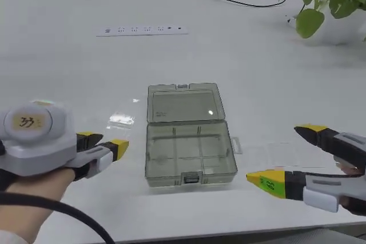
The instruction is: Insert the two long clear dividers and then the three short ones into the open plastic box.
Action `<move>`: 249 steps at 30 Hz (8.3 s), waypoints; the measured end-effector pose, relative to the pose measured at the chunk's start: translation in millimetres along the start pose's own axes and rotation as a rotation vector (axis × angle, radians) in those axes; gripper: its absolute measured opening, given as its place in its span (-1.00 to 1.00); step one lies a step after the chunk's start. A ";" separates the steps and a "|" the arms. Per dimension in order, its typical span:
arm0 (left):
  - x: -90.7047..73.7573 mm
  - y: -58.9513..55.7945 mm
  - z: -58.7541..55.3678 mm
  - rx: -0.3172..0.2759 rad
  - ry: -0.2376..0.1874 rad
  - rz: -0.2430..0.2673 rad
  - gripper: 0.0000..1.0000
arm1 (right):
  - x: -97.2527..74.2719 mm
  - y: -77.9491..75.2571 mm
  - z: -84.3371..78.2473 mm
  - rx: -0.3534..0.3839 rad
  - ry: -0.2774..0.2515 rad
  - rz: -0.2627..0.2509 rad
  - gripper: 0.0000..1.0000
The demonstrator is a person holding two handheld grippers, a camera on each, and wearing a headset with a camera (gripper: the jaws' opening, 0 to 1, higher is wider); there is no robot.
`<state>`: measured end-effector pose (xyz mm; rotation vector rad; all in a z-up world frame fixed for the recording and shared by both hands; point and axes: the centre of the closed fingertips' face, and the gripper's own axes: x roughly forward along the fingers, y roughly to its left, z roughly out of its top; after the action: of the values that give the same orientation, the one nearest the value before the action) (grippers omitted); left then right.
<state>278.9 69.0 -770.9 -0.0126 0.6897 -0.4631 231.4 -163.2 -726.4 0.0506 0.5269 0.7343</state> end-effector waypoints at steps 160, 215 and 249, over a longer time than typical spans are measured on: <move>-7.7 -98.4 -6.3 0.396 -0.155 -0.397 0.90 | 97.9 -0.3 -20.2 0.583 0.880 -0.249 -0.97; -4.5 -92.1 -16.2 0.381 -0.134 -0.391 0.83 | 107.5 5.1 -29.4 0.597 0.928 -0.267 -0.97; -3.9 -92.5 -18.3 0.366 -0.133 -0.394 0.84 | 111.4 13.2 -40.2 0.509 0.893 -0.297 -0.96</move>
<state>227.3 -9.9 -767.8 0.1666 0.4627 -0.9540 273.0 -86.3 -807.4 0.1163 1.5339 0.2814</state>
